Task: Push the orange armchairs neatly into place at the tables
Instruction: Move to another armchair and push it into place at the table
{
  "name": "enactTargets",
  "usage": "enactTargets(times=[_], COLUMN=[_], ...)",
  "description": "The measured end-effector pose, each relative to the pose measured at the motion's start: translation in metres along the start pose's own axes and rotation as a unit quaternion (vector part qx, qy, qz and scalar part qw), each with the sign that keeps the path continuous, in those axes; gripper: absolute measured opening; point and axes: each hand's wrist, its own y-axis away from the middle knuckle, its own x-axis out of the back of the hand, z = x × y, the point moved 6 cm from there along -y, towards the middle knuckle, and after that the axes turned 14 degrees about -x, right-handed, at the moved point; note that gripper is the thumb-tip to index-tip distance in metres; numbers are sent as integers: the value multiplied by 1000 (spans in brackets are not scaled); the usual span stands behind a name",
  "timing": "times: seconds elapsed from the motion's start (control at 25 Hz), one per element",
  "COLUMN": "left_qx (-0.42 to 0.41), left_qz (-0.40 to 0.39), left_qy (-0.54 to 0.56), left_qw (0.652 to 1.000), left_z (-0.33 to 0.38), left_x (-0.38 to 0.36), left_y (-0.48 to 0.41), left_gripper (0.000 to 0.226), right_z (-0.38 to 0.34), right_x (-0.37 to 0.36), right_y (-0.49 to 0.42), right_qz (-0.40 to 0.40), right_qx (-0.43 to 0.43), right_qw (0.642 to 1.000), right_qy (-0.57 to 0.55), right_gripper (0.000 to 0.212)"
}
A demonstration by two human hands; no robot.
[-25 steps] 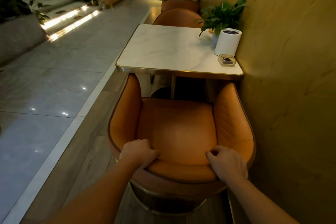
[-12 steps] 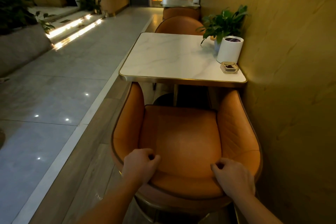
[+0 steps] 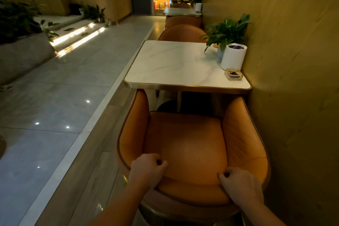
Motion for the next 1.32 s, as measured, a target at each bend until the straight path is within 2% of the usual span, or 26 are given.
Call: enactTargets(times=[0.16,0.56,0.76,0.92,1.32], left_qx=[-7,-5,-9,5,-18], left_qz=[-44,-55,-93,-75,-77], left_qy=[-29,-33,-58,-65,-86], left_qw=[999,998,994,995,993], left_z=[0,-2,-3,-4,12], left_x=[-3,-5,-12,-15,-24], left_y=[-3,-5,-4,-9,-6], left_gripper=[36,40,41,43,46], right_z=[0,2,8,12,25], right_x=[1,3,4,10,11], right_y=[2,2,5,-1,-17], right_qz=[-13,-1,20,32,31], right_qx=[-7,-22,-32,-20,7], right_qw=[1000,999,997,993,996], right_qy=[-6,-25,-64,-110,-86], right_gripper=[33,32,29,32,37])
